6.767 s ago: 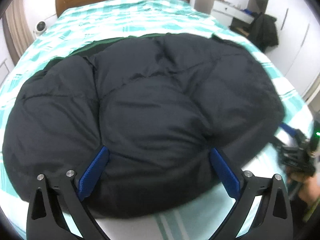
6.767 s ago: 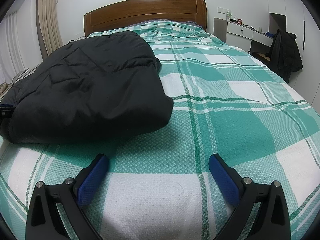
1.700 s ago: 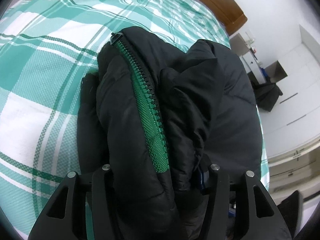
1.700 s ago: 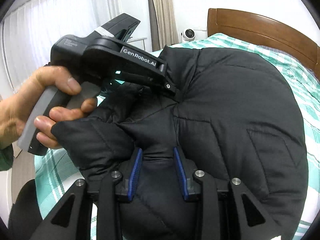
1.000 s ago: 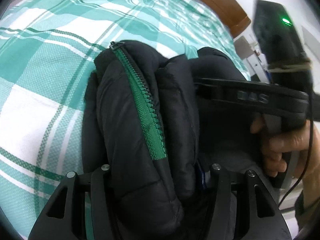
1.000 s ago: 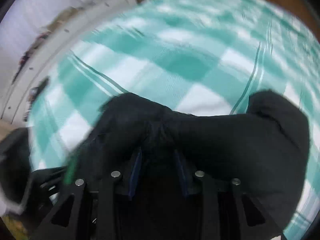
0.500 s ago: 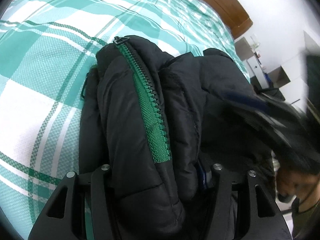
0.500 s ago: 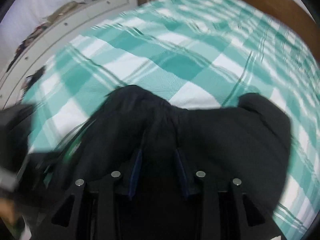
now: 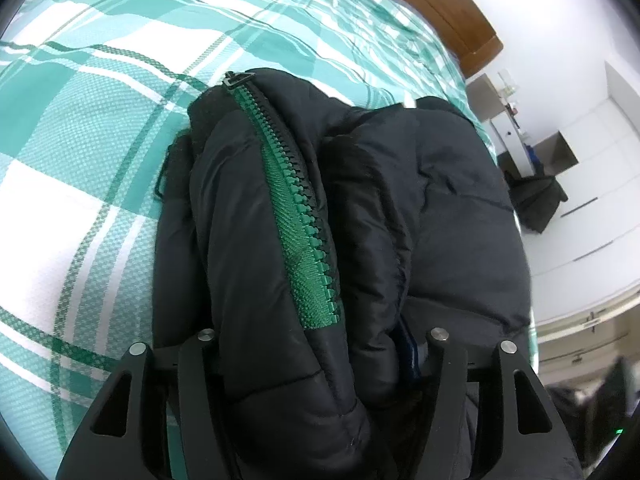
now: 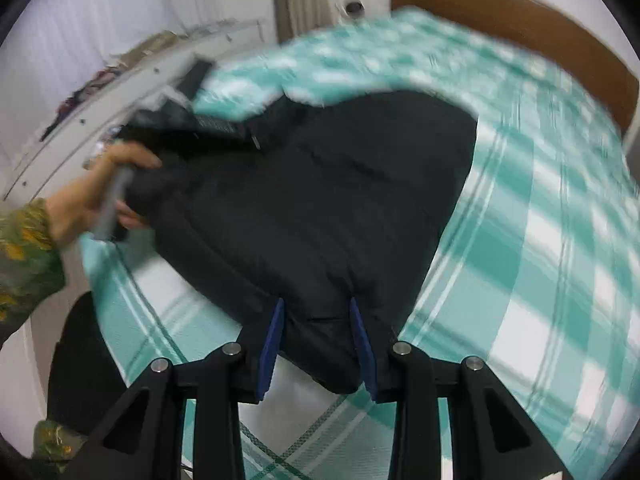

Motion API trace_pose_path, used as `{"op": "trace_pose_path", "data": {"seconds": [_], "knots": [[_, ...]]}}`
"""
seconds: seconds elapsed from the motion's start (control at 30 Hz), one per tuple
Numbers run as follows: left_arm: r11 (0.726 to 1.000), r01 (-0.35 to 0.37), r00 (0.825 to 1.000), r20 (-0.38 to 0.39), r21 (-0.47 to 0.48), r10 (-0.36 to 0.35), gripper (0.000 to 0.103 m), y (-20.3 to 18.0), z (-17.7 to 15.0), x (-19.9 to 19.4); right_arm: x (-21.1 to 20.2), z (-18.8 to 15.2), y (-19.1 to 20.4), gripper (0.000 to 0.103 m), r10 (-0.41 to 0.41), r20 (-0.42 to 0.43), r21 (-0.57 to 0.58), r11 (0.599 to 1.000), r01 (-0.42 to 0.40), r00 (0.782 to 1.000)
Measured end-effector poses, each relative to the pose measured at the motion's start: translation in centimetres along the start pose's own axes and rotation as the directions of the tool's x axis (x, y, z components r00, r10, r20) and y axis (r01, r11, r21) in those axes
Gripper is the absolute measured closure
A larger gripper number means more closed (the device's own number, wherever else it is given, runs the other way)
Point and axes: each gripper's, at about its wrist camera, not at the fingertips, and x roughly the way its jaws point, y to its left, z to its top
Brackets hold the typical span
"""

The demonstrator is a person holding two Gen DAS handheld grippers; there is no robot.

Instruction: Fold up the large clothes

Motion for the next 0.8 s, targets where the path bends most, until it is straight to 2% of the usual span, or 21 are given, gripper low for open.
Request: {"op": "trace_pose_path", "data": {"seconds": [0.1,0.2,0.27,0.37,0.43,0.47,0.53,0.6,0.63,0.7,0.8], "knots": [[1.0,-0.005,1.0,0.006,0.01,0.005,0.04,-0.5,0.0,0.2,2.4,-0.5,-0.7,0.068,0.026,-0.021,0.033,0.999,-0.025,0.999],[1.0,-0.004,1.0,0.006,0.005,0.004,0.039,-0.4,0.0,0.3,2.8,-0.9,-1.6,0.07,0.063,-0.01,0.068,0.996,-0.062,0.998],[1.0,-0.009,1.0,0.007,0.003,0.009,0.039,-0.5,0.2,0.2,2.2,-1.2,-1.4,0.07,0.056,0.014,0.07,0.996,-0.057,0.998],[1.0,0.009,1.0,0.024,0.005,-0.009,0.036,-0.7,0.4,-0.6,0.1,-1.9,-0.3,0.062,0.02,0.063,0.033,0.999,-0.023,0.998],[1.0,0.016,0.999,0.031,-0.018,-0.015,0.027,-0.5,0.5,-1.7,-1.7,-2.4,0.0,0.042,0.051,0.077,0.049,0.997,-0.055,0.996],[1.0,0.002,0.999,0.04,-0.026,-0.001,0.024,-0.6,0.6,-2.3,-2.6,-2.8,0.0,0.039,0.076,0.095,0.061,0.995,-0.082,0.993],[1.0,-0.018,0.998,0.053,-0.016,0.019,0.021,-0.9,0.8,-3.6,-4.1,-3.1,-0.2,0.038,0.096,0.132,0.072,0.992,-0.106,0.987],[1.0,-0.025,0.998,0.057,-0.006,0.025,0.02,-1.1,1.2,-5.1,-5.9,-3.4,-0.1,0.038,0.082,0.174,0.06,0.994,-0.093,0.981],[1.0,-0.024,0.998,0.058,-0.011,0.024,0.016,-1.0,1.4,-5.6,-6.5,-3.5,-0.1,0.038,0.072,0.19,0.052,0.995,-0.083,0.979],[1.0,0.003,0.999,0.034,-0.019,-0.003,0.014,-0.5,1.9,-6.0,-7.2,-3.7,-0.1,0.038,0.056,0.216,0.047,0.997,-0.067,0.975],[0.996,0.087,0.995,-0.038,-0.035,-0.089,0.014,0.4,2.2,-5.2,-7.2,-4.0,-0.5,0.038,0.054,0.221,0.064,0.996,-0.069,0.974]]}}
